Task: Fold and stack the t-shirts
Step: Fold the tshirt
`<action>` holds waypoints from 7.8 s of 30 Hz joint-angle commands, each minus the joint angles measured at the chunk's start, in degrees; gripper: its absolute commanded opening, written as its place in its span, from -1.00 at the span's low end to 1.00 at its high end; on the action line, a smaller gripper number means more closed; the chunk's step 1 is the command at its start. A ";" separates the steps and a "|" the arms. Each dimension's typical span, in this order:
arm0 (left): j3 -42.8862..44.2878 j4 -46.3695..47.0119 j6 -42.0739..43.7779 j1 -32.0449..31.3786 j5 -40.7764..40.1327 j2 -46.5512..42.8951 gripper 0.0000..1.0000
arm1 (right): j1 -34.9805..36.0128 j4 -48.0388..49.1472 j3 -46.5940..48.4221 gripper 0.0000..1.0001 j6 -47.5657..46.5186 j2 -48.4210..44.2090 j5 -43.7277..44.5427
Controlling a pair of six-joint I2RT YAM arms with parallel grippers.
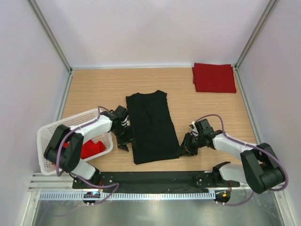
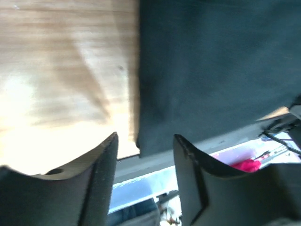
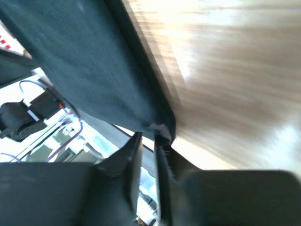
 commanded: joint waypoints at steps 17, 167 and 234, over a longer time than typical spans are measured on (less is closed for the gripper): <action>-7.12 3.41 -10.52 -2.05 4.06 -9.45 0.11 | -0.12 -18.32 10.06 0.13 -10.34 1.02 10.88; 34.61 -18.29 4.67 11.48 3.62 4.07 -0.85 | -1.53 -34.65 61.02 -0.98 -16.32 25.35 4.01; 53.79 -7.57 3.71 19.15 -9.21 19.39 0.15 | -4.08 -22.59 96.37 0.08 -16.21 55.53 5.76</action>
